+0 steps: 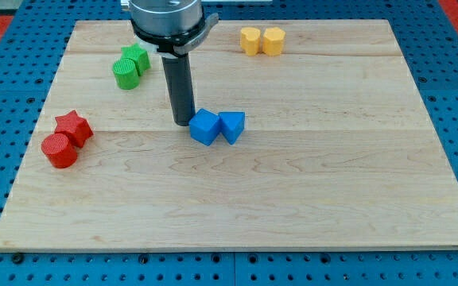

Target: Push the blue blocks towards the right side

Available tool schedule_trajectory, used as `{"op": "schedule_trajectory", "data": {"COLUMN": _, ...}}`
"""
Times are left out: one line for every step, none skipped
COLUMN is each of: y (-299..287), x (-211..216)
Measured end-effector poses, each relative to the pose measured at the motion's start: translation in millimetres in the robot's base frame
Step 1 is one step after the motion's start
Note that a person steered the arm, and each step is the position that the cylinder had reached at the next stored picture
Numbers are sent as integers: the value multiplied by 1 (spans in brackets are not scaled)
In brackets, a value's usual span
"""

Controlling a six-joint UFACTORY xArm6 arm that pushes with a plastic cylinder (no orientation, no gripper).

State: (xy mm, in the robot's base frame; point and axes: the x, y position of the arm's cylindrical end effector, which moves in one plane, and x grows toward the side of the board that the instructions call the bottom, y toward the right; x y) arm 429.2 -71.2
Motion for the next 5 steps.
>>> {"op": "schedule_trajectory", "data": {"y": -70, "x": 6}}
{"op": "schedule_trajectory", "data": {"y": -51, "x": 27}}
{"op": "schedule_trajectory", "data": {"y": 34, "x": 16}}
{"op": "schedule_trajectory", "data": {"y": 97, "x": 19}}
{"op": "schedule_trajectory", "data": {"y": 67, "x": 55}}
